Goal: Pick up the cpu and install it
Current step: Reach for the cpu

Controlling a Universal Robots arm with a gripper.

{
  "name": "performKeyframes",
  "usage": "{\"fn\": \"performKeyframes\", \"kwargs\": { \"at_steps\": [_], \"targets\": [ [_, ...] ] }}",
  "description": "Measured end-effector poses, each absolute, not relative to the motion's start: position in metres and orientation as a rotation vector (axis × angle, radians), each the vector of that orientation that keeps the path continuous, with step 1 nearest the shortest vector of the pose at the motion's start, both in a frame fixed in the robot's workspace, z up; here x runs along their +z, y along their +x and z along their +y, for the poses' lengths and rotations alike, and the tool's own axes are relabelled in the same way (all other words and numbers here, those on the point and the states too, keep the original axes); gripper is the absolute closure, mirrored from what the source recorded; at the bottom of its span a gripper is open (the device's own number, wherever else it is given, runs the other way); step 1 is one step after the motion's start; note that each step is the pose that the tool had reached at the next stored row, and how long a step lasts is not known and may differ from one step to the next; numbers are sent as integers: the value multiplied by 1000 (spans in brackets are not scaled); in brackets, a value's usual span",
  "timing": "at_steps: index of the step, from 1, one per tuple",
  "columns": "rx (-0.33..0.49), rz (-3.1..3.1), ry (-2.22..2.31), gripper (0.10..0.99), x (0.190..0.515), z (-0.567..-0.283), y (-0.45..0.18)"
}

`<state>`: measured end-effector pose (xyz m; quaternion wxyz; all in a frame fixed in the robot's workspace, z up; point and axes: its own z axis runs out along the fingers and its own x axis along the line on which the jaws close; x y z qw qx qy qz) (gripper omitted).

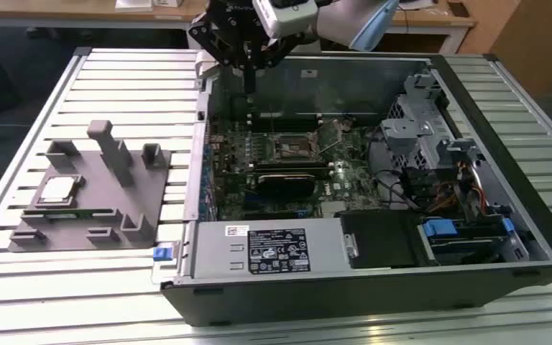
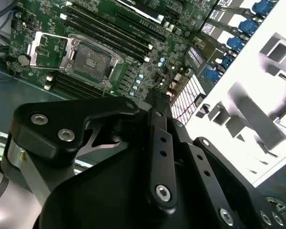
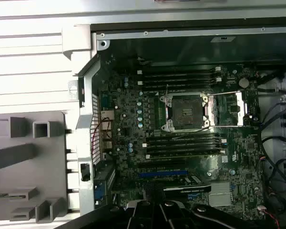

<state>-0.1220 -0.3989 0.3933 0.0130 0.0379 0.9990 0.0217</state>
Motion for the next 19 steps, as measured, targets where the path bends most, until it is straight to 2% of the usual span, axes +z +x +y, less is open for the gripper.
{"fn": "performKeyframes", "kwargs": {
  "at_steps": [19],
  "targets": [
    [68,3112,118,980,393,-399,-131]
  ]
}}
